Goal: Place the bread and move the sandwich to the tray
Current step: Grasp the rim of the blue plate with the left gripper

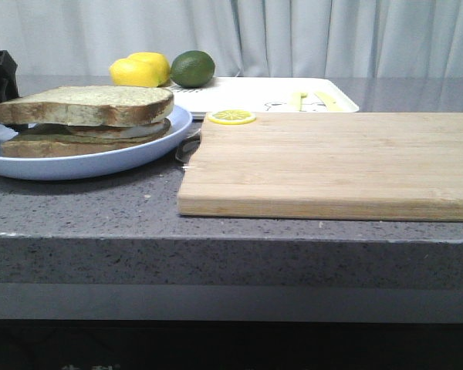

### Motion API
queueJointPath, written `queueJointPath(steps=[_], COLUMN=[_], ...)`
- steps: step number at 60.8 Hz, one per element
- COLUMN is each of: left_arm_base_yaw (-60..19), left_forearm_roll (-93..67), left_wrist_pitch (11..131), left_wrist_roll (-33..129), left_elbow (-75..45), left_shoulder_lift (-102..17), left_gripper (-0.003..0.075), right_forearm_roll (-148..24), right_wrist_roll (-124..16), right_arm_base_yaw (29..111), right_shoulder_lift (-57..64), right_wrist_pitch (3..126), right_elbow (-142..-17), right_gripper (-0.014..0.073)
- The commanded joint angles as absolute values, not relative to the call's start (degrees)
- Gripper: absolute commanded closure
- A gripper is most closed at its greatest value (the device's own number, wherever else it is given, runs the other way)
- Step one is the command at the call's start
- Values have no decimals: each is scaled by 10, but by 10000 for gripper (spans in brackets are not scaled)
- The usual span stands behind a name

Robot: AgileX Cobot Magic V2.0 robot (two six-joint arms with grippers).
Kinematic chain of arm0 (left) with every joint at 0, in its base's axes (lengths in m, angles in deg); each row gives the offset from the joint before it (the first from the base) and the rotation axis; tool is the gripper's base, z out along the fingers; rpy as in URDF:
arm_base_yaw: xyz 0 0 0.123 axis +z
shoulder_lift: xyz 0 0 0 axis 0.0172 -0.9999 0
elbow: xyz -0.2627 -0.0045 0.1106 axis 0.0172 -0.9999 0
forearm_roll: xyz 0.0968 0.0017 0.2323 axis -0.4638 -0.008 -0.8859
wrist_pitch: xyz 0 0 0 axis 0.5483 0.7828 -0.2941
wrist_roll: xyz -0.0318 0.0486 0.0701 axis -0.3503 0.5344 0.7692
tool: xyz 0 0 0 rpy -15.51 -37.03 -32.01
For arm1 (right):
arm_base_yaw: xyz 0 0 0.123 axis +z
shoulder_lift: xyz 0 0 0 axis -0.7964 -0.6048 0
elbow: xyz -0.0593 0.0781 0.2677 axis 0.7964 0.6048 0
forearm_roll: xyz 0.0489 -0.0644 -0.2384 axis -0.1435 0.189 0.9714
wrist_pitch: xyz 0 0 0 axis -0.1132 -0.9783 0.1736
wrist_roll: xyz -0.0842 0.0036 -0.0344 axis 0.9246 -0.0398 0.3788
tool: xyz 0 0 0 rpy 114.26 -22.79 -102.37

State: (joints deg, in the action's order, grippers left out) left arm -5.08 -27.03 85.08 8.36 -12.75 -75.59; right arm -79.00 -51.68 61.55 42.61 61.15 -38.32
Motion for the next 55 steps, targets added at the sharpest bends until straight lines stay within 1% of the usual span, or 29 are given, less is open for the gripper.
queueJointPath(steps=[1, 8, 11, 19, 34, 47, 55], left_arm_base_yaw=[-54, -54, -54, -54, -50, -18, 6], left_forearm_roll=[-263, -263, -263, -263, -227, -166, -77], left_wrist_pitch=[837, 841, 844, 850, 856, 909, 950], left_wrist_roll=[79, 79, 79, 79, 79, 88, 163], left_elbow=[-111, -111, -111, -111, -107, -66, -36], left_shoulder_lift=[-743, -747, -748, -749, -747, -746, -746], left_gripper=[194, 393, 507, 735, 740, 740, 740], right_forearm_roll=[-796, -796, -796, -796, -796, -796, -796], right_wrist_roll=[-514, -514, -514, -514, -514, -514, -514], right_arm_base_yaw=[617, 617, 617, 617, 617, 617, 617], right_shoulder_lift=[423, 423, 423, 423, 423, 423, 423], right_wrist_pitch=[655, 655, 655, 655, 654, 654, 654], right_elbow=[-398, -398, -398, -398, -398, -398, -398], right_gripper=[663, 663, 663, 663, 663, 663, 663])
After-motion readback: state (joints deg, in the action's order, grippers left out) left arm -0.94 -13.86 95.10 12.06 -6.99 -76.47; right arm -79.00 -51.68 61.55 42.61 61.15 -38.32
